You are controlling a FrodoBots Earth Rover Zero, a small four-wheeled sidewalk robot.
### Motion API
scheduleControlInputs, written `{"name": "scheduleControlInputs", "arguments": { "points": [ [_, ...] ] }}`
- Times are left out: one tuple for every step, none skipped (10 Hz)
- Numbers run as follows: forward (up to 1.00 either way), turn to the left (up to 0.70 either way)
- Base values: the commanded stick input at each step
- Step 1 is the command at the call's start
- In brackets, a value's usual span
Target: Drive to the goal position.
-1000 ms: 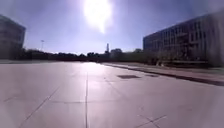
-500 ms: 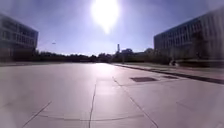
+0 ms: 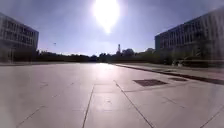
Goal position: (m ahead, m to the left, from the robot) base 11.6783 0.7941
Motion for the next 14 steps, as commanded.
{"name": "scheduleControlInputs", "arguments": {
  "points": [
    [1.0, 0.4],
    [1.0, 0.4],
    [1.0, 0.21],
    [1.0, 0.0],
    [1.0, 0.0],
    [1.0, 0.0],
    [1.0, 0.0],
    [1.0, 0.0],
    [1.0, 0.0],
    [1.0, 0.0],
    [1.0, 0.0],
    [1.0, 0.0],
    [1.0, 0.0],
    [1.0, 0.0]
  ]
}}
